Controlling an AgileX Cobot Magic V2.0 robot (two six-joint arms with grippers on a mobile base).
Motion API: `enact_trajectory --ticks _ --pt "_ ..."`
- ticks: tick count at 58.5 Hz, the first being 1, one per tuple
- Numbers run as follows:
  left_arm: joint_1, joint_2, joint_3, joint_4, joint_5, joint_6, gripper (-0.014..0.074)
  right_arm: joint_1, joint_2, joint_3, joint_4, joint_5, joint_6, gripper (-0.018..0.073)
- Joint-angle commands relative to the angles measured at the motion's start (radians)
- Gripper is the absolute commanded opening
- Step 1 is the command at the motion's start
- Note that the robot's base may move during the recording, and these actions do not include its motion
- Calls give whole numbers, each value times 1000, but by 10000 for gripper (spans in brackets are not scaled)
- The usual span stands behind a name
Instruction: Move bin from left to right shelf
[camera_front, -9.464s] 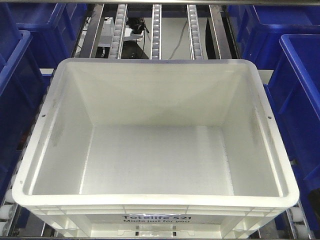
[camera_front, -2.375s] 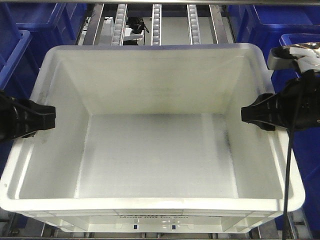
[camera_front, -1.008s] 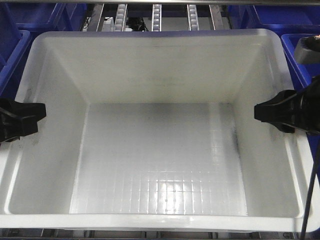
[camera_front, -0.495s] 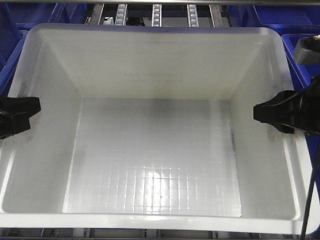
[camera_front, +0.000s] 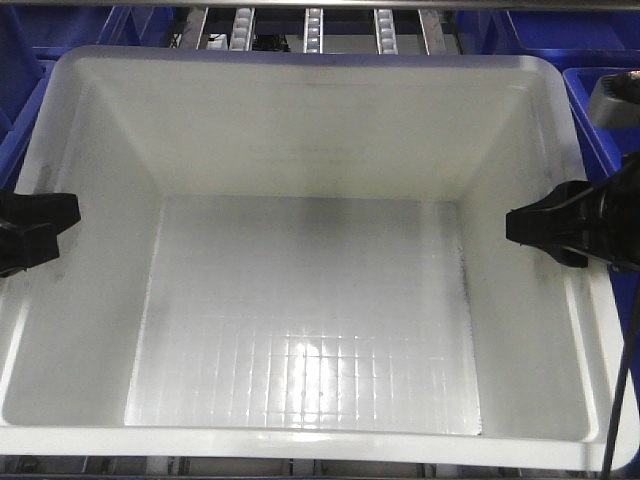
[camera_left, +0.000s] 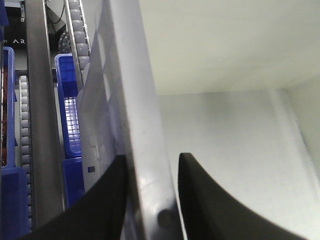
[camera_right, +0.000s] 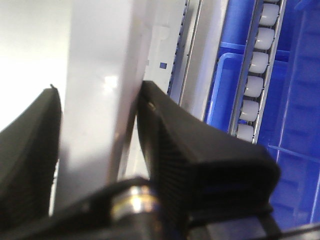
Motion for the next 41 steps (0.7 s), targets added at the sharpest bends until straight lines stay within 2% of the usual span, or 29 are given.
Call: enact_trajectory --ticks 1,41 --pt "-14 -23 -47 -67 -112 23 -6 5 -30 -43 90 -102 -36 -4" --pt "-14 -23 -47 -67 -110 24 -6 5 -30 -43 90 -94 -36 -4"
